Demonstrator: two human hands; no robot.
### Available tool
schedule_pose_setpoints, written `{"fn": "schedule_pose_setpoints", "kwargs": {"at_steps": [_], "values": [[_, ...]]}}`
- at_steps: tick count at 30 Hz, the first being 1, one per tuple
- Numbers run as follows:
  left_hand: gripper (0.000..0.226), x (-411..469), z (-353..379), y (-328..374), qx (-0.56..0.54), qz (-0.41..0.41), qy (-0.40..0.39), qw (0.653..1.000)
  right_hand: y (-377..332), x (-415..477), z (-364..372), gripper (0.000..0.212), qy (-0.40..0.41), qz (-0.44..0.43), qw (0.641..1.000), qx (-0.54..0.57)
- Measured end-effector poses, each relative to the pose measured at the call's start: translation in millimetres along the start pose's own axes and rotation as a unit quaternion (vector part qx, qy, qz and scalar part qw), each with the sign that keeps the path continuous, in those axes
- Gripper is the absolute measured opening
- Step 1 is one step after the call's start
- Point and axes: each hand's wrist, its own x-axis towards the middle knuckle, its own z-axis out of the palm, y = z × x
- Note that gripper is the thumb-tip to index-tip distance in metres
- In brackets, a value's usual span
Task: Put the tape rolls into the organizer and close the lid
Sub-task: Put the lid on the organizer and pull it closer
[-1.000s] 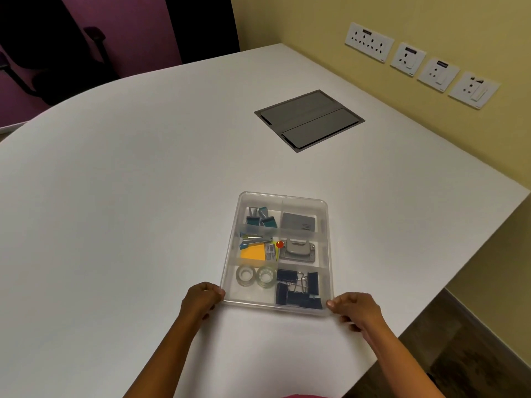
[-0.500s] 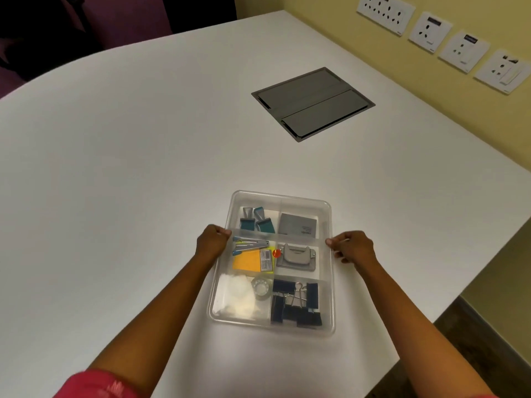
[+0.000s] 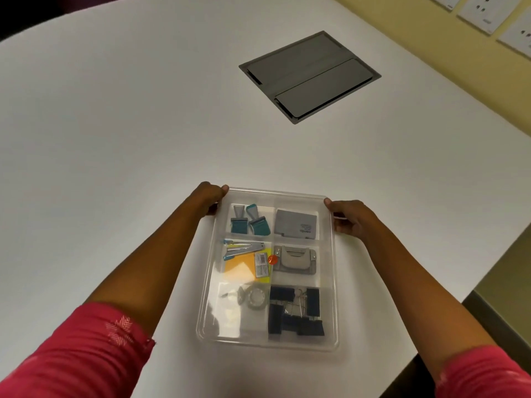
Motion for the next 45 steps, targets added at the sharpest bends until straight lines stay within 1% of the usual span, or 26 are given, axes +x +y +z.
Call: {"fn": "schedule_pose_setpoints", "kwargs": {"at_steps": [2, 5, 7, 8, 9, 10, 11, 13, 14, 16, 18, 21, 24, 26, 28, 32, 38, 42, 45], "values": [[0.025, 3.1, 2.8, 1.7, 0.004, -0.014, 0.007, 1.0, -1.8, 4.5, 0.6, 0.02, -0.003, 0.011, 1.0, -0.009], [0.025, 5.8, 3.0, 1.0, -0.003, -0.027, 0.012, 1.0, -5.4, 5.6, 1.8, 0.022, -0.005, 0.024, 0.999, -0.022], [0.026, 4.0, 2.6, -1.2, -0.008, -0.021, 0.017, 1.0, -4.9, 3.6, 1.0, 0.023, -0.003, 0.016, 1.0, -0.016], [0.026, 3.7, 3.5, -3.1, 0.008, -0.003, 0.032, 0.999, -3.4, 3.3, 1.5, 0.024, 0.003, 0.004, 1.0, -0.014], [0.026, 3.6, 5.7, -6.6, 0.037, 0.029, 0.056, 0.997, -0.2, 2.3, 2.7, 0.025, 0.022, -0.02, 0.999, -0.026], [0.028, 2.1, 8.9, -11.8, 0.069, 0.074, 0.083, 0.991, 4.6, 2.7, 5.1, 0.027, 0.054, -0.058, 0.995, -0.062], [0.03, -2.4, 13.0, -18.3, 0.095, 0.126, 0.11, 0.981, 11.4, 1.7, 8.5, 0.028, 0.096, -0.109, 0.983, -0.113], [0.039, -17.7, 22.5, -36.5, 0.128, 0.225, 0.145, 0.955, 30.1, -8.7, 18.7, 0.029, 0.167, -0.226, 0.938, -0.204], [0.046, -27.0, 26.6, -46.9, 0.139, 0.26, 0.158, 0.942, 42.0, -17.2, 24.8, 0.034, 0.186, -0.278, 0.913, -0.234], [0.053, -45.7, 31.9, -68.6, 0.154, 0.296, 0.178, 0.926, 68.2, -35.9, 35.7, 0.047, 0.204, -0.349, 0.877, -0.259], [0.059, -64.4, 34.4, -91.7, 0.187, 0.307, 0.183, 0.915, 97.1, -50.6, 41.1, 0.055, 0.204, -0.377, 0.866, -0.256], [0.071, -89.6, 38.2, -126.9, 0.244, 0.314, 0.174, 0.901, 139.0, -64.4, 42.5, 0.066, 0.195, -0.383, 0.859, -0.279], [0.084, -96.0, 38.8, -152.2, 0.295, 0.318, 0.167, 0.885, 164.7, -70.0, 41.2, 0.074, 0.202, -0.396, 0.828, -0.342], [0.083, -91.2, 39.4, -159.2, 0.313, 0.323, 0.165, 0.878, 169.7, -68.9, 40.2, 0.074, 0.208, -0.4, 0.812, -0.371], [0.08, -87.8, 42.0, -162.6, 0.319, 0.325, 0.159, 0.876, 171.4, -66.8, 39.8, 0.072, 0.211, -0.399, 0.804, -0.388], [0.078, -83.6, 45.8, -168.6, 0.293, 0.328, 0.146, 0.886, 171.8, -64.4, 40.3, 0.071, 0.215, -0.396, 0.798, -0.399], [0.079, -80.6, 47.2, -168.9, 0.281, 0.336, 0.149, 0.887, 173.4, -61.3, 41.5, 0.072, 0.223, -0.402, 0.796, -0.394], [0.086, -80.2, 45.4, -171.7, 0.261, 0.344, 0.143, 0.89, 173.3, -62.2, 42.2, 0.074, 0.216, -0.396, 0.81, -0.376], [0.087, -80.0, 43.6, -174.3, 0.248, 0.351, 0.143, 0.891, 172.8, -66.7, 43.0, 0.076, 0.212, -0.395, 0.812, -0.372]]}}
